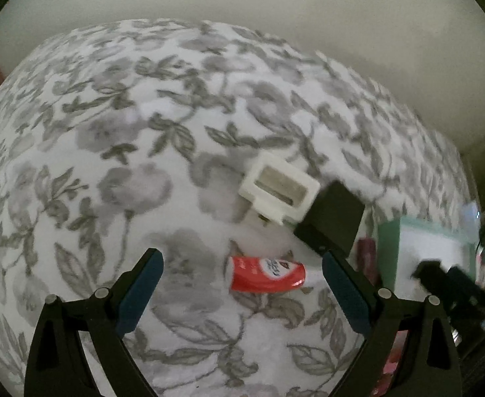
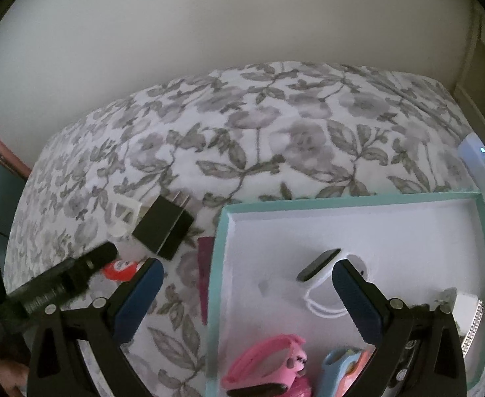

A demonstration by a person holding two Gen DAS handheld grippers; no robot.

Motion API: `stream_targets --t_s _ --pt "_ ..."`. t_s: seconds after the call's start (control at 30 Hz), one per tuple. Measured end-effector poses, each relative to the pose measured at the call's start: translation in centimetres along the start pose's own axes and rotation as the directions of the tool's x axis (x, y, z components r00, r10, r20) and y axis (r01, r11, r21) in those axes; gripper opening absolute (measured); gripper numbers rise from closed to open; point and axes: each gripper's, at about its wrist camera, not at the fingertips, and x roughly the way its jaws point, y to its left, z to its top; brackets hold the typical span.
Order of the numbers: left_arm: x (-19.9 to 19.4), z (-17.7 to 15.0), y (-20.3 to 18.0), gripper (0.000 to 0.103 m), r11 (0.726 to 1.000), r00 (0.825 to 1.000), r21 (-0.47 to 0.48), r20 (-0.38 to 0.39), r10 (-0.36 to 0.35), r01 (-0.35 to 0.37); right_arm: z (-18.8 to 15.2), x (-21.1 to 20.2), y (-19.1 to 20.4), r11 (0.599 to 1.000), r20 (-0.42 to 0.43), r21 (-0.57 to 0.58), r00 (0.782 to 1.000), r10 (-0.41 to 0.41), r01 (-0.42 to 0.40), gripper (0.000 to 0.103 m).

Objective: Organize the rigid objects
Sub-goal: 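Move both tools back toward the red bottle and black charger, then grasp the red-and-white bottle with the left tool while the right grasps the black charger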

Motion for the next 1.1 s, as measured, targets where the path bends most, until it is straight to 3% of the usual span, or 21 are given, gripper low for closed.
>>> stream_targets --t_s 0.27,0.43,0.63,0.67,0.77,1.1 --pt "2.0 -0.8 -2.0 0.097 0.999 0.997 0.032 -0.082 -0.004 0.007 0.0 0.3 -1.4 0.999 -0.016 0.042 1.0 -0.019 0.02 0.103" --pt "2.4 -1.0 -2.3 0.096 0.999 0.996 0.036 -0.088 0.016 -0.013 -0.1 0.3 -1.4 0.999 -0.02 0.036 1.0 -0.022 0.022 0.103" --pt "2.4 -0.8 -2.7 0.089 0.999 0.996 0.034 -0.083 0.016 -0.013 -0.2 0.3 -1.2 0.999 -0.025 0.031 0.999 -0.029 0.029 0.103" --pt "2.4 -0.7 -2.7 0.079 0.999 0.997 0.035 -0.081 0.015 -0.012 -0.2 0.4 -1.2 0.999 -0.026 0.03 0.999 -0.029 0.03 0.103" --pt "2.2 -0.5 -2.7 0.079 0.999 0.996 0.041 -0.081 0.021 -0.018 -0.2 0.3 -1.2 0.999 -0.027 0.028 0.999 -0.036 0.037 0.103" --pt "1.3 0.2 1.5 0.079 0.997 0.996 -0.082 -0.088 -0.012 0.005 -0.1 0.8 0.6 0.999 -0.032 -0.025 0.999 -0.027 0.026 0.103"
